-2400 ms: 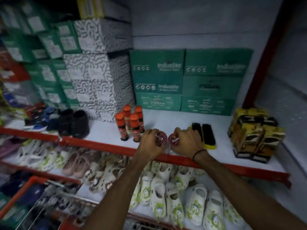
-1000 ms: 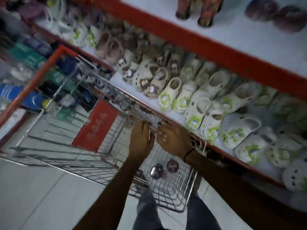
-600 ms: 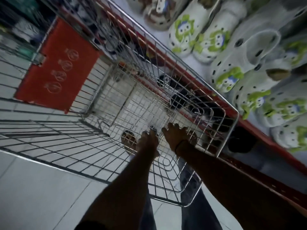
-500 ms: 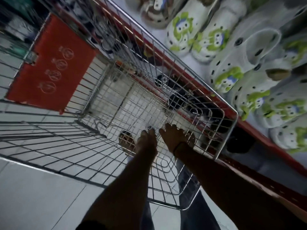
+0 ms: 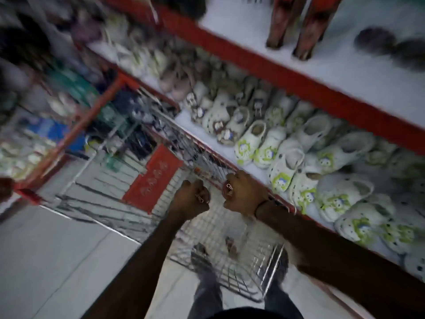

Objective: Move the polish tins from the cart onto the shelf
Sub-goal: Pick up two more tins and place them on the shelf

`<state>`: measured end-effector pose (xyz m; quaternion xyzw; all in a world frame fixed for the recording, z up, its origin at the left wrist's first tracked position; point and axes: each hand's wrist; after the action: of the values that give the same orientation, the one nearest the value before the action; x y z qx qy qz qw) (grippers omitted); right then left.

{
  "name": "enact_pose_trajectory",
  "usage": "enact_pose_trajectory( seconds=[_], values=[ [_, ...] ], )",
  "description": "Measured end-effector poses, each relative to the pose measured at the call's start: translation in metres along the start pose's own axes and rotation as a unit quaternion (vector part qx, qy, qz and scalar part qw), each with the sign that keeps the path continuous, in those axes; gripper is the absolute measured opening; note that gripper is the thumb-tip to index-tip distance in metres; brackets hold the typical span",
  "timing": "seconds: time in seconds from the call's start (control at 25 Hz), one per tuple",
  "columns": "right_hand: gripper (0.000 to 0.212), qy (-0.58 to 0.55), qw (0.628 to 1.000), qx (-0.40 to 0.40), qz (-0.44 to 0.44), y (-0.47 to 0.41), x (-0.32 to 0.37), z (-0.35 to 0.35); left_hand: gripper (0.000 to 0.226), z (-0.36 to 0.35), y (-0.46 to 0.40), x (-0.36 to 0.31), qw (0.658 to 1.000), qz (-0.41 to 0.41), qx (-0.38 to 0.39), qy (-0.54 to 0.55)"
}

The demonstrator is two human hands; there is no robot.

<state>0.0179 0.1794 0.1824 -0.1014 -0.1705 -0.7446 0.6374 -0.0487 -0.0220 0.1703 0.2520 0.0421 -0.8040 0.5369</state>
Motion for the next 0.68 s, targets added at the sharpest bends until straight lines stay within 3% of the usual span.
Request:
enact_pose_trajectory(
  seconds=[0.12,0.28,0.52,0.68],
  values=[
    [0.088,-0.042,0.989,-0.144,0.019,-0.008,0.03,0.097,0.077,0.093,-0.016,-0.044,0.991,-0.039,-0.118,0.044],
    [0.077,-0.048,0.958,-0.283,0.007,0.003,0.037,0.203,0.076,0.176,-0.019,-0.124,0.965,-0.127,-0.214,0.082],
    [0.071,0.001,0.9,-0.427,-0.085,0.05,-0.032,0.307,0.074,0.199,-0.038,-0.267,0.924,-0.267,-0.241,0.13],
    [0.07,0.064,0.885,-0.432,-0.159,0.067,-0.08,0.33,0.053,0.177,-0.056,-0.351,0.92,-0.309,-0.207,0.122]
  ],
)
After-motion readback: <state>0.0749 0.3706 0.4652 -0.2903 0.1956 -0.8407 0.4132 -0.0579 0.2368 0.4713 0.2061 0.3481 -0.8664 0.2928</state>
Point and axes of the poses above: each hand's wrist, its own y-axis away from the middle knuckle, its own z-axis out of the back of the hand, x = y × z, and after that the axes turned 12 degrees about -x, right-handed
